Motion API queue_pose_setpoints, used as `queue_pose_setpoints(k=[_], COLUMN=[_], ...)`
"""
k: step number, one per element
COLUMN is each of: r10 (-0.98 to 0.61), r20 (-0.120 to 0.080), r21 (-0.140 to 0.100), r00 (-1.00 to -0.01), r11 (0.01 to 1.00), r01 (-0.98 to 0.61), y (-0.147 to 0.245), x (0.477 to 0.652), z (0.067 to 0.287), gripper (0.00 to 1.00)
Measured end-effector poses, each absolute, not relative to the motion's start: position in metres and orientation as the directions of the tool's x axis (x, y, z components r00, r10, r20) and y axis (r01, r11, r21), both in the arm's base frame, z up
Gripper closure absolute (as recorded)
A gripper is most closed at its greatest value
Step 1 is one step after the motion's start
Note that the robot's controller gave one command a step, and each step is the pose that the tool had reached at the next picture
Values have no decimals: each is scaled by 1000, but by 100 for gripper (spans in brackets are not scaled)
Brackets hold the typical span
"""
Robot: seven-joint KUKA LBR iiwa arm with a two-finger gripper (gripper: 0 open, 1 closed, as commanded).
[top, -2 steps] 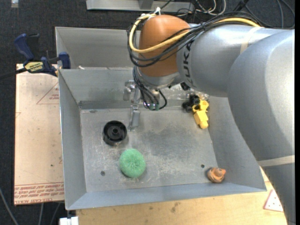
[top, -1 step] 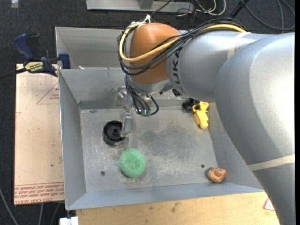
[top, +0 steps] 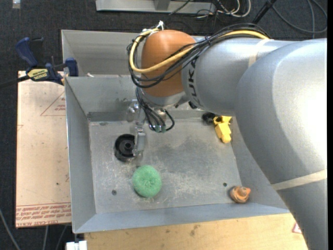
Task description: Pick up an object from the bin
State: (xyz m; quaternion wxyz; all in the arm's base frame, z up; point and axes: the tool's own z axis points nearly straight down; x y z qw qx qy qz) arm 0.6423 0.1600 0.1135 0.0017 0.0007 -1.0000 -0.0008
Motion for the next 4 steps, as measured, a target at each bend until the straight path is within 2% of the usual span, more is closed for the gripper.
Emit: queue_pose_setpoints(k=[1, 2, 3, 4], r10=[-209, -208, -233, -234], r20=[-10, -11, -2, -2], r21=[6, 6, 0, 0], r00=[-978, -978, -973, -972], r11=[978, 978, 973, 972], r01=[-209, -208, -233, -234], y=[155, 155, 146, 146], x=[649, 649, 644, 644], z=[79, 79, 282, 296], gripper=[100, 100, 100, 100])
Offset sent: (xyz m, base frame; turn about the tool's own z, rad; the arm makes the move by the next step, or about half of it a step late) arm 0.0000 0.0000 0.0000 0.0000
